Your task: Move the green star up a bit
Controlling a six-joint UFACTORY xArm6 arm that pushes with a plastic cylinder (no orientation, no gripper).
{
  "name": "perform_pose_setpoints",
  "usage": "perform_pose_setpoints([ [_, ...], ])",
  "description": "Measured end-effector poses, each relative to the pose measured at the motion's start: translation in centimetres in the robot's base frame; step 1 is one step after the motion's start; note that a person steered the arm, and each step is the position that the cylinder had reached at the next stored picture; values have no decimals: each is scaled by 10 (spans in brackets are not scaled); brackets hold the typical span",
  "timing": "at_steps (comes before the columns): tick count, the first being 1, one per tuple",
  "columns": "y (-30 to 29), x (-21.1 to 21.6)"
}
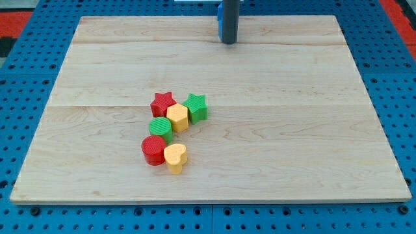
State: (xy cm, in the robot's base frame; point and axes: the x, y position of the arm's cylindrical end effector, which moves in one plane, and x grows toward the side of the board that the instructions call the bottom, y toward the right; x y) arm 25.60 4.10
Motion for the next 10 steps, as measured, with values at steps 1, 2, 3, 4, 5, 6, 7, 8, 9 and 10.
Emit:
perform_pose_setpoints([
  [1,0,18],
  [2,0,93],
  [3,-17,164],
  [4,-23,191],
  [5,-23,191],
  [6,-24,193],
  [7,-27,215],
  [8,-42,232],
  [9,-91,225],
  [10,-91,192],
])
